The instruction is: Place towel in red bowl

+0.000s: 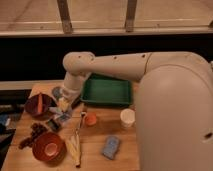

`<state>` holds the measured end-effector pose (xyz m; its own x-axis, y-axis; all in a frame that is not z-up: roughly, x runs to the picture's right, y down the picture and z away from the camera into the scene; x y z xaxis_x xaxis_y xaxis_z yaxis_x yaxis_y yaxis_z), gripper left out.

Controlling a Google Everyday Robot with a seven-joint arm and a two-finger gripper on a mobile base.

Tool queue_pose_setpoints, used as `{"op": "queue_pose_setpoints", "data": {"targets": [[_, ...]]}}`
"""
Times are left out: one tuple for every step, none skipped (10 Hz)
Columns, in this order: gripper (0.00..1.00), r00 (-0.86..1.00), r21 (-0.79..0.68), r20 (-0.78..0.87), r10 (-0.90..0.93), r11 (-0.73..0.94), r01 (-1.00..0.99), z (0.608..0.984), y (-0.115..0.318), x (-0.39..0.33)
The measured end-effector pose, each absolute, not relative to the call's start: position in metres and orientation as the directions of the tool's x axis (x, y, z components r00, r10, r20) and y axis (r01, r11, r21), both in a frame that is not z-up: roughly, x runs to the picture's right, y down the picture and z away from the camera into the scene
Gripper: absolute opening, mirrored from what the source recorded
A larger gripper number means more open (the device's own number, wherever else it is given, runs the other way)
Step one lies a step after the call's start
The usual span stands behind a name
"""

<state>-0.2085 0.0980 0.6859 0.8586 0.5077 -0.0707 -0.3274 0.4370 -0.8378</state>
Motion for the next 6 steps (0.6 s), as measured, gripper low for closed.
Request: {"op": "queue_pose_setpoints", "data": {"targets": [[0.00,0.878,-0.855,-0.060,0.475,0.430,-0.291,0.683,0.113,-0.223],[0.00,0.892,-0.866,-0.052,0.448,0.424,-0.263,0.679,0.125,-0.236],[0.00,0.907,-0.878,-0.040,0.420,0.417,-0.232,0.676,0.139,-0.250],[0.00,0.923,-0.896,-0.030,0.385,0.399,-0.195,0.673,0.160,-0.267],[0.00,0.931,-0.912,-0.029,0.363,0.372,-0.173,0.674,0.177,-0.277],[0.00,0.937,-0.928,-0.026,0.347,0.341,-0.152,0.676,0.193,-0.285]]}}
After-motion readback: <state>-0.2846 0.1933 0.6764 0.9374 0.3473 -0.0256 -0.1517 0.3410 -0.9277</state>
